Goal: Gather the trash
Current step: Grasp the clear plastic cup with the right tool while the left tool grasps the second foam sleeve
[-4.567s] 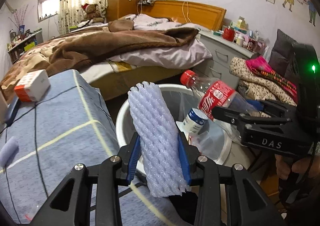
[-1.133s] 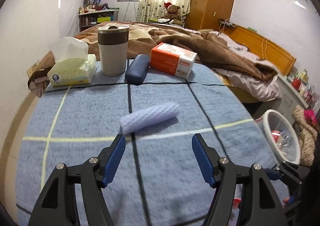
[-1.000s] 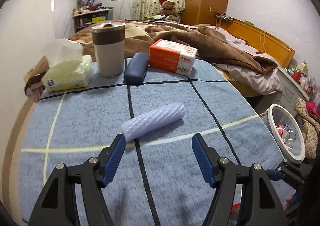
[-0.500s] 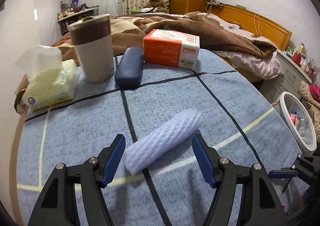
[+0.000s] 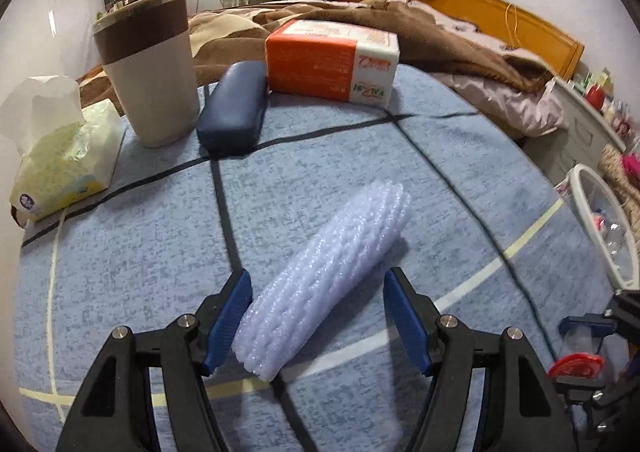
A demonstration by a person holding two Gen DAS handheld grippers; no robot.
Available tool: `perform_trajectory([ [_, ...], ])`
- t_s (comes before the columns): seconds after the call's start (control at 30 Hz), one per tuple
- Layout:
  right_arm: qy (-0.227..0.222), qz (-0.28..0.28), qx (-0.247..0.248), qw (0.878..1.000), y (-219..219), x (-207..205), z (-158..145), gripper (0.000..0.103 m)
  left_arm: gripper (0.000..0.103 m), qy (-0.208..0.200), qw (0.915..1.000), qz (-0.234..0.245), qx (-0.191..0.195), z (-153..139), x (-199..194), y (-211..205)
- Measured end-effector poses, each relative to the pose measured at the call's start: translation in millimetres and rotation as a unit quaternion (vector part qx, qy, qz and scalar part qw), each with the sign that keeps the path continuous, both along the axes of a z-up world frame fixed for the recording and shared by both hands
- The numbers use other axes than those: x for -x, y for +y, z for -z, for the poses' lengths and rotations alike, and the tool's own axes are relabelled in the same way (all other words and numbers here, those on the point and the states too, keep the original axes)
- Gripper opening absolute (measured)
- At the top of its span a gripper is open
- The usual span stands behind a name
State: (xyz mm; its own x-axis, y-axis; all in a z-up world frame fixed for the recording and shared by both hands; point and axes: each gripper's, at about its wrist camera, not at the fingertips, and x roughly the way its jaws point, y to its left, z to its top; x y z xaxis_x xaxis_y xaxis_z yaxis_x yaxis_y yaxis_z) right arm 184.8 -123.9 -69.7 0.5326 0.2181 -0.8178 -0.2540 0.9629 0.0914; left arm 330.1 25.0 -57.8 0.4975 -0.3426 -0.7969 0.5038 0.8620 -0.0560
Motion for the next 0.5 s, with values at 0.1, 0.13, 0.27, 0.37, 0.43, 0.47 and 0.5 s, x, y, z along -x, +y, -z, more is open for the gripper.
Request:
perform_trajectory([
  [0.1,-0.001,0.005,-0.001,1.000,-3,0,-1,0.046,0.059,0.017,0.9997,-0.008,0.013,1,-1,-1],
  [0.13,-0.001,0.007,-0.002,1.000,-4,0,-1,0.046,0.052,0.021,0.9996,-0.012,0.014,2,-3,-2],
  [0.27,-0.002,0.014,-0.005,1.000,-7,0,-1,0.046,0.033,0.020,0.9992,-0.030,0.018,1,-2,-2],
  [0.37,-0.003,0.016,-0.007,1.000,-8,1,-2,0.046,0.029,0.017,0.9991,-0.035,0.020,1,3,-4],
  [0.43,-0.006,0.017,-0.007,1.000,-9,1,-2,0.046,0.029,0.011,0.9991,-0.036,0.019,0,7,-7],
  [0.47,-0.007,0.018,-0.008,1.000,-10,2,-3,0.046,0.029,0.012,0.9990,-0.037,0.020,-1,9,-7],
  [0.5,-0.008,0.019,-0.009,1.000,-12,3,-3,0.046,0.029,0.010,0.9990,-0.038,0.023,-3,12,-8],
])
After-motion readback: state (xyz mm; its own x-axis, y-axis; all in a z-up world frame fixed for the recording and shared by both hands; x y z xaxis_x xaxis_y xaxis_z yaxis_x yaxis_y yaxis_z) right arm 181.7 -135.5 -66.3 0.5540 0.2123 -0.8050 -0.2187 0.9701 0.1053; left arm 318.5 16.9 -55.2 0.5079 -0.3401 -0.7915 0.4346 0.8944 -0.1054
